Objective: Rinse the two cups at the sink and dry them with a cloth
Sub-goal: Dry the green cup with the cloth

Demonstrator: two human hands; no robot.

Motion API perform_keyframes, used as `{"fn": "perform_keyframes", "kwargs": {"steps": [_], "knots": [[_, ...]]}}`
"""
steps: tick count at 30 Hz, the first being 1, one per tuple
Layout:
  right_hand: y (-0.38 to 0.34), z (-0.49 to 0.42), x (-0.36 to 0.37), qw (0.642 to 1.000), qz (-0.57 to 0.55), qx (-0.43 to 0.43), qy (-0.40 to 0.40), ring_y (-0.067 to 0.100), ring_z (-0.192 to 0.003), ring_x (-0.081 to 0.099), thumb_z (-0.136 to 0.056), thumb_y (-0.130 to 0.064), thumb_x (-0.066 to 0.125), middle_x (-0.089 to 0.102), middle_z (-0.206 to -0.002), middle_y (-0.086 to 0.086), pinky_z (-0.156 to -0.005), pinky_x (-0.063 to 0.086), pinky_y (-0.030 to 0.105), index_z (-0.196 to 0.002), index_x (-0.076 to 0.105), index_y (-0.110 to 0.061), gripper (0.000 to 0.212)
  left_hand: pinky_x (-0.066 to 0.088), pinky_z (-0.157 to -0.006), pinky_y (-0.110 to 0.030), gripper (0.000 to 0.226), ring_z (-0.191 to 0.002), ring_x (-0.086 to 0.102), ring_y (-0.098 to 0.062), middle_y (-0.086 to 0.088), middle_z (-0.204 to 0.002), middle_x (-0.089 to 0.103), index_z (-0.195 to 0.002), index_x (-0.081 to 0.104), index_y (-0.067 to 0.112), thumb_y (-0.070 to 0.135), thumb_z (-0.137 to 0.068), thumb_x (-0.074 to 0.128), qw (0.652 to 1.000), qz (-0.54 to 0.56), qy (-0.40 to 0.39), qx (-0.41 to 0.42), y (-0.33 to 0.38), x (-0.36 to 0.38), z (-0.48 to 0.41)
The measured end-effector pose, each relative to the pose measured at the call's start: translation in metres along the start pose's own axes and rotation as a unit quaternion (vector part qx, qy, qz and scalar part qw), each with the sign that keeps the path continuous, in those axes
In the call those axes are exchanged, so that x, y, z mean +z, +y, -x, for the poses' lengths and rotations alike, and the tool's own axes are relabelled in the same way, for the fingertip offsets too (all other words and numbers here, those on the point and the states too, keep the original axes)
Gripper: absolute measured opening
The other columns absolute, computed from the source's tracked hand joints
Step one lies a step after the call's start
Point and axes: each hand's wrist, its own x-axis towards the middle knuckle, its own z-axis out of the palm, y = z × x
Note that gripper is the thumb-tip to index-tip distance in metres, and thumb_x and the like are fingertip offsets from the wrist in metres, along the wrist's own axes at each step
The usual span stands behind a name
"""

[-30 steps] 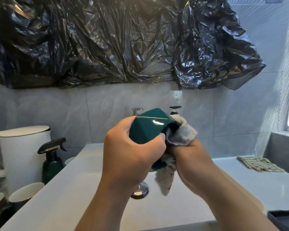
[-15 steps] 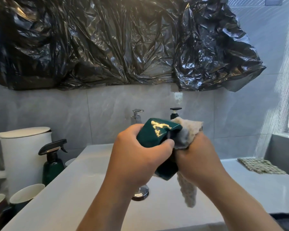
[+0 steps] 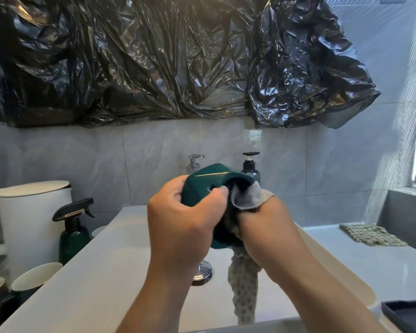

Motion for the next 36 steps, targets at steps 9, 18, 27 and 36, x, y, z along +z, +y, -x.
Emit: {"fn": "perform_keyframes", "kwargs": {"steps": [9, 18, 27, 36], "knots": [[-0.012, 0.002, -0.032, 0.972, -0.021, -0.074, -0.222, 0.023, -0.097, 0.068, -0.08, -0.028, 0.065, 0.071, -0.098, 0.004, -0.087, 0.06, 0.032, -0.112, 0.068, -0.031, 0.032, 0.057, -0.069, -0.038, 0.023, -0.079, 0.073, -0.027, -0.009, -0.086, 0.077, -0.092, 0.074, 0.013, 0.025, -0.091, 0.054, 0.92, 0.257, 0.09, -0.283, -0.008, -0.015, -0.021], [-0.005, 0.003, -0.021, 0.898, -0.372, -0.156, -0.177, 0.025, -0.106, 0.07, -0.089, -0.062, 0.043, 0.072, -0.111, 0.016, -0.085, 0.057, 0.03, -0.114, 0.067, -0.006, 0.066, 0.047, -0.085, -0.046, 0.063, -0.092, 0.064, -0.033, -0.021, -0.098, 0.069, -0.107, 0.066, -0.008, 0.029, -0.056, 0.072, 0.938, 0.188, -0.076, -0.28, 0.0, -0.004, -0.009], [-0.001, 0.013, 0.025, 0.901, -0.378, -0.215, -0.009, 0.033, -0.116, 0.065, -0.094, -0.052, 0.044, 0.068, -0.12, 0.019, -0.095, 0.054, 0.041, -0.13, 0.054, -0.005, 0.06, 0.058, -0.09, -0.053, 0.035, -0.101, 0.072, -0.037, -0.018, -0.106, 0.075, -0.106, 0.075, 0.012, 0.03, -0.078, 0.064, 0.928, 0.255, 0.161, -0.217, -0.007, 0.02, 0.011], [-0.01, 0.001, -0.025, 0.891, -0.418, -0.177, -0.011, 0.034, -0.107, 0.067, -0.088, -0.05, 0.042, 0.071, -0.109, 0.023, -0.092, 0.055, 0.041, -0.099, 0.078, -0.011, 0.055, 0.062, -0.065, -0.051, 0.061, -0.089, 0.074, -0.029, -0.014, -0.103, 0.075, -0.118, 0.061, 0.013, 0.043, -0.066, 0.07, 0.963, 0.169, -0.039, -0.207, 0.001, 0.014, 0.009]]}}
